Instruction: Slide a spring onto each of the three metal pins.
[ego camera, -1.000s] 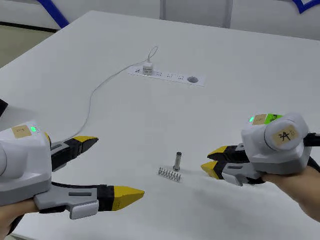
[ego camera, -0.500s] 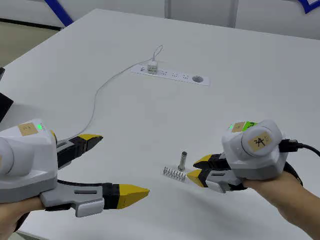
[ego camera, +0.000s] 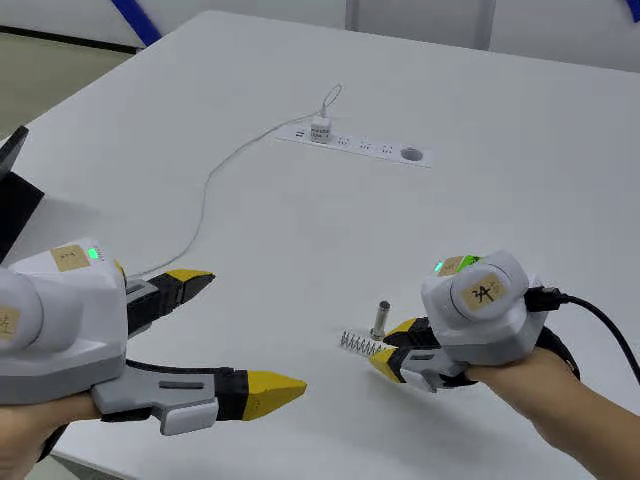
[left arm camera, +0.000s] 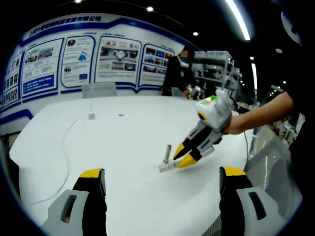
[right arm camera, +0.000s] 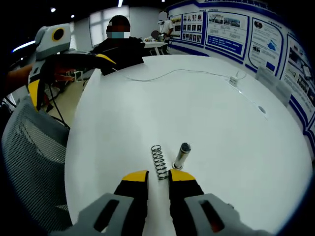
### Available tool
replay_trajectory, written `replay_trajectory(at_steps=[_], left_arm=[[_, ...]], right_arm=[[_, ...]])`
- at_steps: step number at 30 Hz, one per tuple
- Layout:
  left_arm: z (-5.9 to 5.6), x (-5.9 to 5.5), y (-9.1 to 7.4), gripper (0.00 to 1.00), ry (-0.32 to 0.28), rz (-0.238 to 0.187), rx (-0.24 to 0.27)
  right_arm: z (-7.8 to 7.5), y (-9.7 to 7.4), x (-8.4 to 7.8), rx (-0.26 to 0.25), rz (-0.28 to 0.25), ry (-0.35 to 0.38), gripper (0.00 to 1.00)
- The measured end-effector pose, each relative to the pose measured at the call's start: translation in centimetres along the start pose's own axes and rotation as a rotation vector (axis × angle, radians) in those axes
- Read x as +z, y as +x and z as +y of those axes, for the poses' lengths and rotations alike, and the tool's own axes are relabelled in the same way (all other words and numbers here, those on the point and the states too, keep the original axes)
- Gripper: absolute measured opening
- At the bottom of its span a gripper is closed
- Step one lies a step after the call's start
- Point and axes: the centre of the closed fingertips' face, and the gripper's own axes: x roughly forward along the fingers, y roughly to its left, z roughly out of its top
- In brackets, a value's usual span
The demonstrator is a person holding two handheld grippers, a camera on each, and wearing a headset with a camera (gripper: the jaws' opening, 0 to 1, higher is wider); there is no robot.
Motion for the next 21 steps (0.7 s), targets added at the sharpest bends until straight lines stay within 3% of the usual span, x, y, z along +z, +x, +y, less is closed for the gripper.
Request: replay_trajectory(at_steps=[14, 21], left_arm=[[0.1, -0.3, -0.2, 0.97, -0.008, 0.010, 0.005], [-0.1, -0.2, -0.1, 0.96, -0.002, 0.012, -0.003]], right_arm=[[0.2, 1.2, -0.9, 0.013, 0.035, -0.001, 0.16], [0.4, 1.1, -0.8, 0.026, 0.025, -0.006, 0.11]])
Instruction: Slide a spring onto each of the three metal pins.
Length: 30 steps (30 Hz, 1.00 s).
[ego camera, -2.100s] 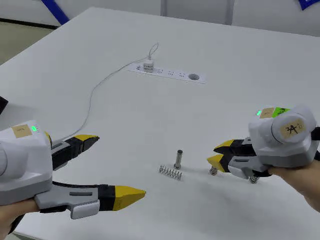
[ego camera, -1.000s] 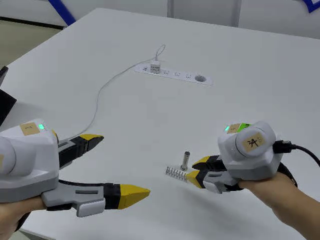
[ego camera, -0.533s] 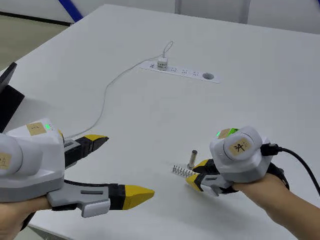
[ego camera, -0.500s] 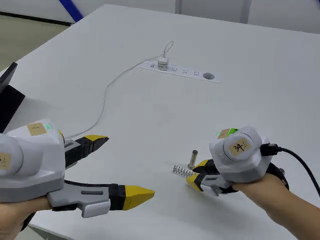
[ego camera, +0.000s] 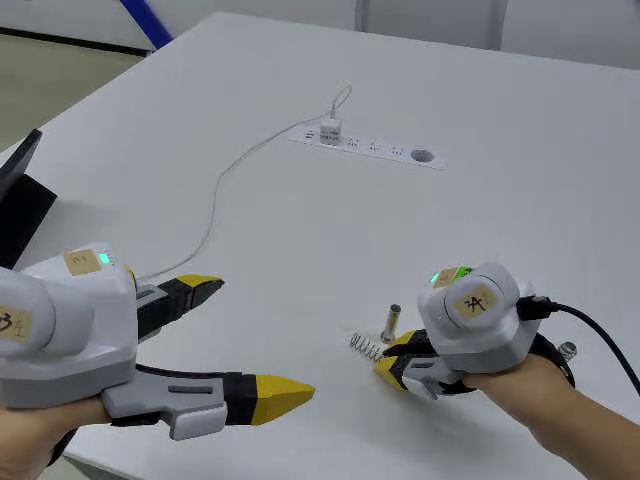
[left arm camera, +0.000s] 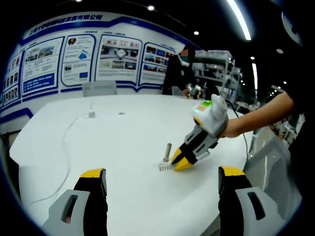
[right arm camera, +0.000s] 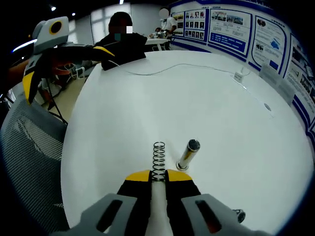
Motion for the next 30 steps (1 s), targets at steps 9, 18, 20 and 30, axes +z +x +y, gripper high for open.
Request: replay_trajectory(at_steps=[9, 18, 20, 30], left_arm=[[-0.4, 0.0, 0.0, 0.94, 0.016, 0.012, -0.021], [-1.5, 0.5, 0.8, 0.84, 0.025, 0.017, -0.065], [-1.7, 0.4, 1.1, 0.82, 0.038, 0.025, -0.075], [-2.6, 2.2, 3.1, 0.72, 0.058, -0.015, -0.122]], right_arm=[[0.6, -1.0, -0.4, 0.015, 0.016, -0.060, 0.11], [1.2, -3.5, 1.2, 0.028, -0.033, -0.147, 0.11], [1.1, -4.4, 1.4, 0.030, -0.036, -0.170, 0.11], [1.1, -8.3, 2.4, 0.034, -0.066, -0.230, 0.11]])
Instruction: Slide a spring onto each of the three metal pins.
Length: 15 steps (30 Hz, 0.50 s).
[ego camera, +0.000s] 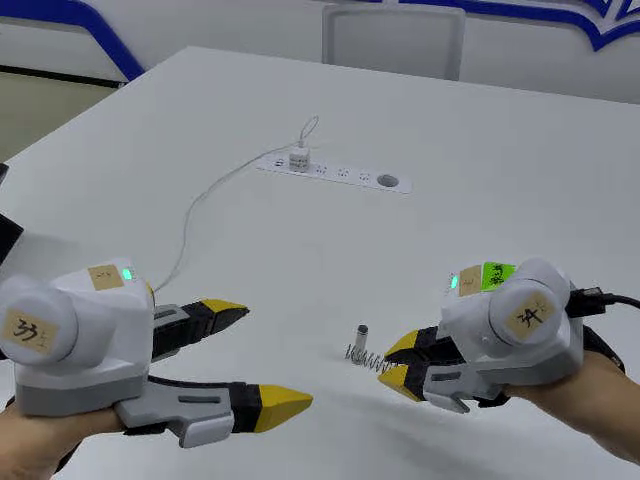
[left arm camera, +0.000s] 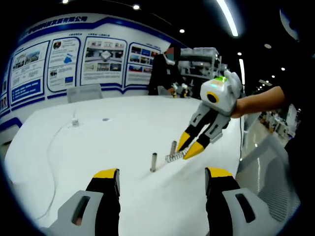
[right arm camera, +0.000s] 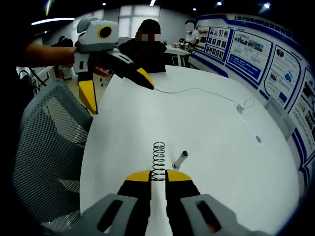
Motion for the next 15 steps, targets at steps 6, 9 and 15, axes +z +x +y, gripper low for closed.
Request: replay_trajectory(at_steps=[6, 9, 15], left_arm=[[-1.8, 0.7, 1.6, 0.60, 0.063, 0.008, -0.087], [-2.3, 0.4, 2.3, 0.55, 0.062, 0.028, -0.121], [-3.3, 0.6, 3.0, 0.53, 0.092, 0.031, -0.156]], right_arm=[[0.8, -1.6, 0.6, 0.003, -0.010, -0.070, 0.11], [1.3, -1.9, 0.6, 0.007, -0.007, -0.094, 0.11], [1.9, -2.9, 1.0, 0.014, -0.014, -0.128, 0.11]])
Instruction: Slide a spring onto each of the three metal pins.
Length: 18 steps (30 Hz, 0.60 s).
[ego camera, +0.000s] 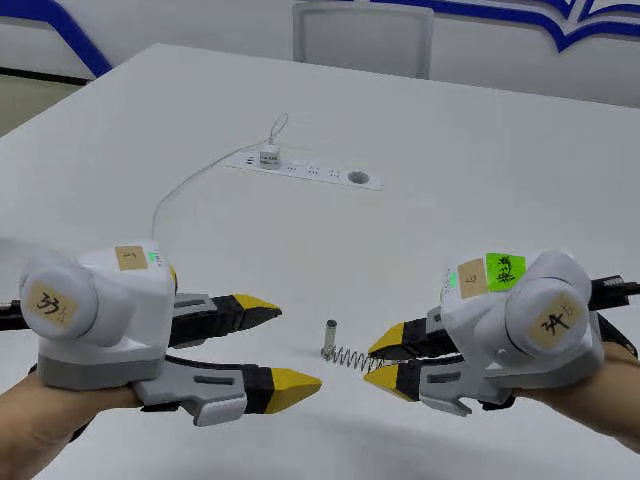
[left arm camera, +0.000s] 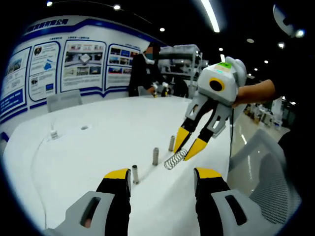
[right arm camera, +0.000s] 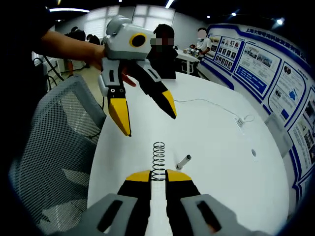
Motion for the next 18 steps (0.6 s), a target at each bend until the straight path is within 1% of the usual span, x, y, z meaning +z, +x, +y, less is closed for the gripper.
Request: replay_trajectory(at_steps=[2, 5, 8, 10, 13, 15, 18], left_arm=[[-0.4, 0.2, 0.2, 0.50, 0.015, -0.002, -0.015], [-0.8, 0.3, 0.5, 0.47, 0.030, 0.009, -0.032], [-1.6, 0.5, 0.7, 0.45, 0.055, 0.012, -0.058], [-2.2, 0.8, 0.8, 0.43, 0.064, 0.008, -0.077], [-3.1, 1.5, 0.9, 0.38, 0.081, -0.011, -0.104], [-3.3, 1.4, 1.1, 0.35, 0.095, -0.001, -0.113], [-3.3, 0.8, 1.3, 0.31, 0.109, 0.021, -0.120]], right_arm=[[0.1, -0.3, 0.2, 0.002, -0.004, -0.013, 0.11], [0.3, -0.7, 0.8, 0.008, -0.017, -0.036, 0.11], [0.3, -0.9, 1.3, 0.012, -0.025, -0.058, 0.11], [0.5, -0.9, 1.7, 0.018, -0.032, -0.078, 0.11], [0.8, -0.9, 2.3, 0.028, -0.048, -0.102, 0.11], [1.0, -1.0, 2.8, 0.040, -0.061, -0.121, 0.11], [1.2, -0.9, 2.7, 0.043, -0.047, -0.163, 0.11]])
